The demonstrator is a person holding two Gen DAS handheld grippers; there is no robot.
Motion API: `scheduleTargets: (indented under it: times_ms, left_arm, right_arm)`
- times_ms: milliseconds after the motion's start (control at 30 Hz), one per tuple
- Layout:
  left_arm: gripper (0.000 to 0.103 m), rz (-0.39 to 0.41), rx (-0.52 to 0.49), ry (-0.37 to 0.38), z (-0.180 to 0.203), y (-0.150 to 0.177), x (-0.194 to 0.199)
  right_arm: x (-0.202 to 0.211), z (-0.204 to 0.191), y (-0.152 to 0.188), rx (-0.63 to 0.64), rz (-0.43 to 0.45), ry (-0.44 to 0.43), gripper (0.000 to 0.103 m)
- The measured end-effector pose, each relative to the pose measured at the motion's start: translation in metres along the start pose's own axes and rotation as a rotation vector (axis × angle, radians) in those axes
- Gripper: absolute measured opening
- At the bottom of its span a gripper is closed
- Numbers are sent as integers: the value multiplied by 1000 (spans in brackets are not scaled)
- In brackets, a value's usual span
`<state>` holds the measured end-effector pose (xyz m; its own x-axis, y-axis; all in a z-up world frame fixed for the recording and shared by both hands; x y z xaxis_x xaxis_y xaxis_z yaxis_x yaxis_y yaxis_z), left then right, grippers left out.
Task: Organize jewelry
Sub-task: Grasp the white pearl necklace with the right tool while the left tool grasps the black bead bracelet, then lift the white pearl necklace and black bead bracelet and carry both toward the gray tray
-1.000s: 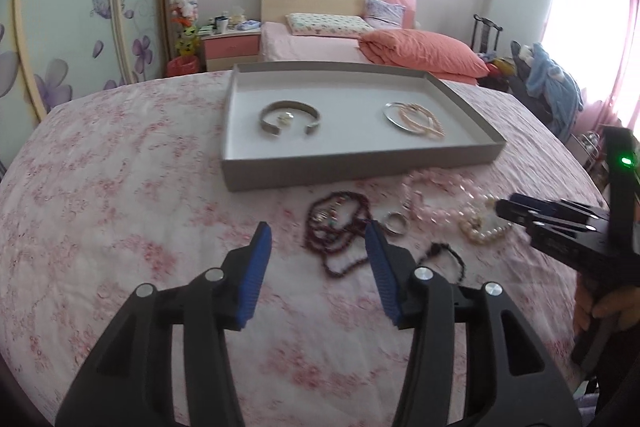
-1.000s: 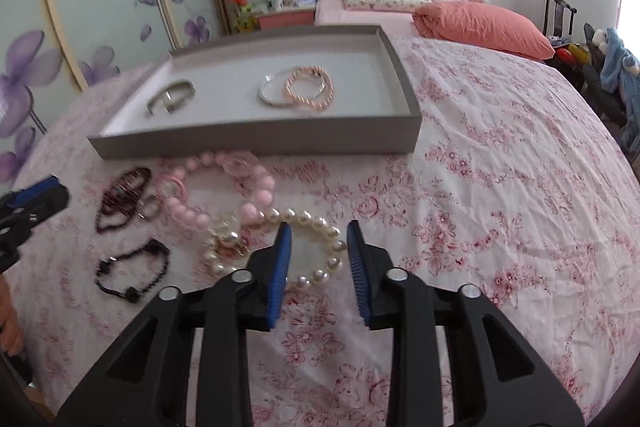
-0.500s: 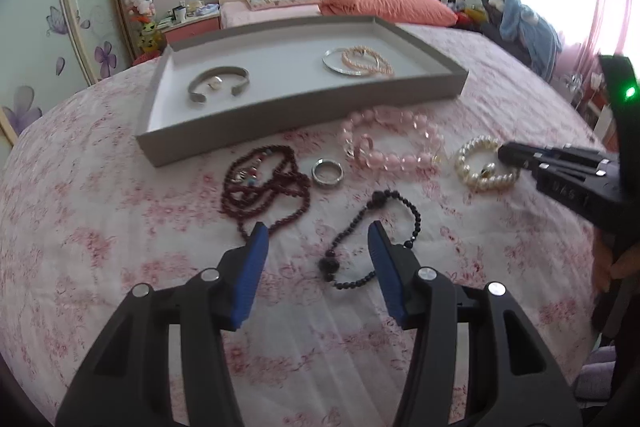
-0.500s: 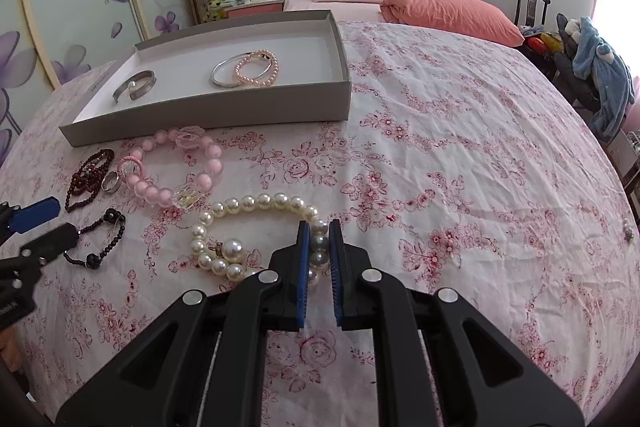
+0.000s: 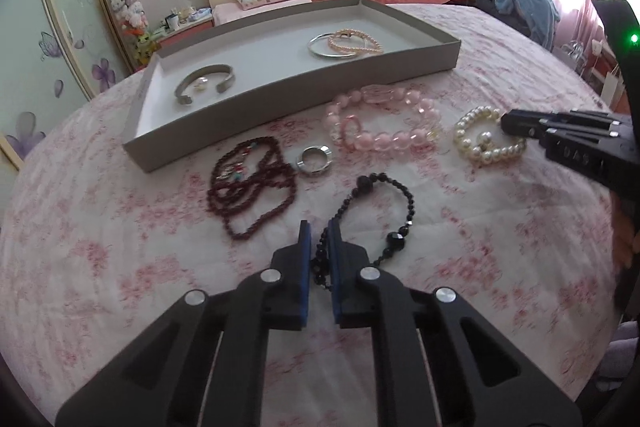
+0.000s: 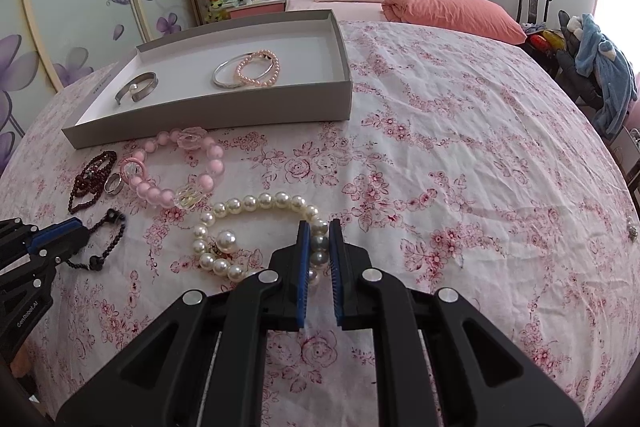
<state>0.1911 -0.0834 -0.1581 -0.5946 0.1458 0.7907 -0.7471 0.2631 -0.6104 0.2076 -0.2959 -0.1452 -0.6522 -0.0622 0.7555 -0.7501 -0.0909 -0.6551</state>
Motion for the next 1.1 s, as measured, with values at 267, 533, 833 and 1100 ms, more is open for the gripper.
scheduleTargets:
  times_ms: [267,533,833,1100]
  left_arm:
    - [14,-6,56,-19,-32,8,8]
    - [17,2,42,13,-24,12,11]
    - [9,27,115,34,-38,8,18]
    - [9,98,167,91,-38,-7,36]
  right_arm:
    - [-1,-1,0,4,0,-2,11]
    - [0,-1,0,3,0,-3,11]
    - [12,-7,-8,-30,66,-69,10]
    - [37,-32,-29,-7,169,-159,10]
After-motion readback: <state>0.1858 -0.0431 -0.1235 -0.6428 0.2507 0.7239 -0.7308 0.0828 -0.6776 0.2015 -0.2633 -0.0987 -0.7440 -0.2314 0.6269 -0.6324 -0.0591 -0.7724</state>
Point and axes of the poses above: each gripper's, at about its wrist camera, not at the fingertips, and x roughly against the way its jaws point, z to its right, y to its underside, the point moved 8 cm from there along -x, roughly the way its jaws point, and after that the axes turned 4 degrees about x, right-handed, at the moved point
